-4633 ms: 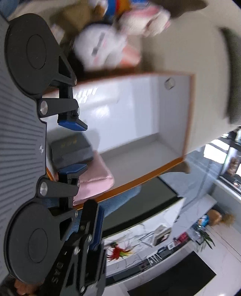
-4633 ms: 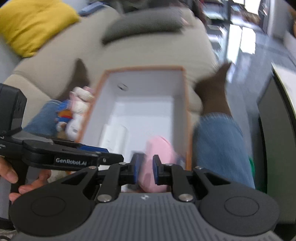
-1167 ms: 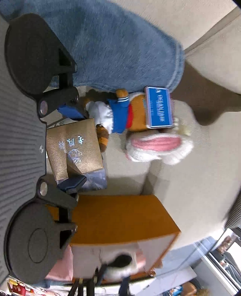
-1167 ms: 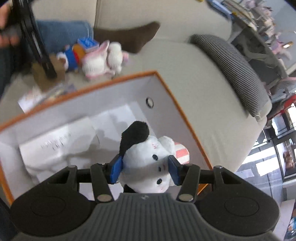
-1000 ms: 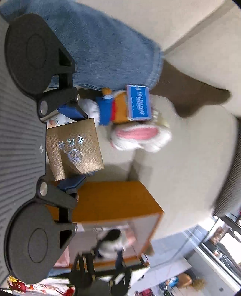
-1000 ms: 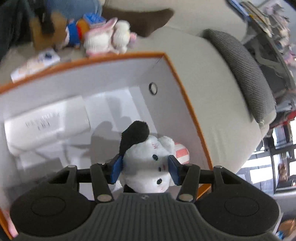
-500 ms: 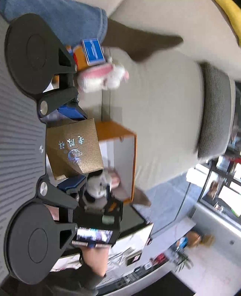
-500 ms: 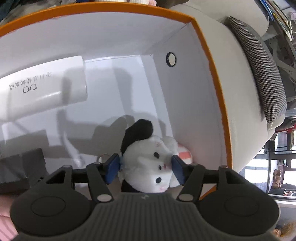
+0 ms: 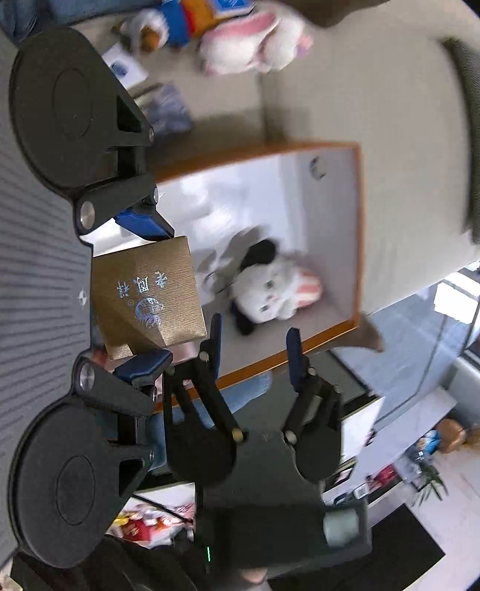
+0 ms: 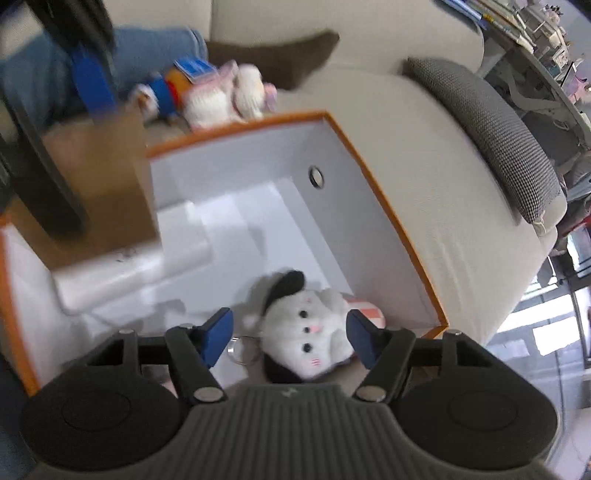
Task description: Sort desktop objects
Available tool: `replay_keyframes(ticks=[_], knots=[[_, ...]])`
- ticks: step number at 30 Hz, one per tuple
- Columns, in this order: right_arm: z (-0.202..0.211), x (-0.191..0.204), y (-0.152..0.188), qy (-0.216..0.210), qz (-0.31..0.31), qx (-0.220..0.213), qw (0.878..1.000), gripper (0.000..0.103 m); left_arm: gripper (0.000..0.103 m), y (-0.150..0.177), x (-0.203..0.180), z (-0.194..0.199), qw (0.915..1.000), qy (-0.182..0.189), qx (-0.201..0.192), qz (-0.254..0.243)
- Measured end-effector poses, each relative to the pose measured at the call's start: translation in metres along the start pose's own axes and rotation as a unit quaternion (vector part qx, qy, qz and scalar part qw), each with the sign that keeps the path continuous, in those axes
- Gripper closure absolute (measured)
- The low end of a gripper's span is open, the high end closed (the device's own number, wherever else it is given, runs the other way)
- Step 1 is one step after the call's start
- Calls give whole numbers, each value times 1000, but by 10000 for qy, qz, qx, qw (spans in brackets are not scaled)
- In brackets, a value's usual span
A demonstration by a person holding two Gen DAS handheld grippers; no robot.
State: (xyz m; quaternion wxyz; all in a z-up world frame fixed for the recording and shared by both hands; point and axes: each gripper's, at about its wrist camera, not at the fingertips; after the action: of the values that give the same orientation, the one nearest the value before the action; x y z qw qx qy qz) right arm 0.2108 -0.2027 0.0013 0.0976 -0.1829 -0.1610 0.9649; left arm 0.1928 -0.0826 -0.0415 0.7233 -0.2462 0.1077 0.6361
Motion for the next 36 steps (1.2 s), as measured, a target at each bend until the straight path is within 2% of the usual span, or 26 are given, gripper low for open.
replay_keyframes(ticks=[2,5,9,12,19,23,26,30,36], knots=[[10,4,2,-197,20,-150,9997,39,28,6,-1,-8,9999,30,117,23],[20,20,2,-573,184,-395,9974,39,28,13,5,-16,9995,155,217,187],[34,38,6,-1249,364,-667,9892,33,28,18,12,-13,9991,185,159,352],[40,46,3,-1519,404,-879,9837,31,28,19,14,-9,9989,222,134,395],[37,64,-6,-1434,492,-1014,9832,31,28,21,14,-7,9981,395,163,440],[33,63,-11,-1442,419,-1055,9830,40,28,21,13,-7,9985,357,118,388],[33,64,-13,-1409,392,-1025,9839,40,27,21,13,-7,9989,340,136,292],[29,64,-18,-1413,367,-834,9858,41,28,21,16,-1,9997,56,-42,231],[21,69,-26,-1450,542,-470,9868,43,28,23,32,20,9992,26,-301,277]])
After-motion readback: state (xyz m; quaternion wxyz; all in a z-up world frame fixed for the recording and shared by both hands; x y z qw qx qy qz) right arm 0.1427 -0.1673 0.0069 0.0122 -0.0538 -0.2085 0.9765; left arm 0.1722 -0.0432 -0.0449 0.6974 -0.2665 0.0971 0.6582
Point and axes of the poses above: each gripper's, at about its wrist camera, not at the fingertips, and z roughly against the way its jaws point, x to its left, y to its underside, and after that the axes turned 9 degrees about z, right-handed
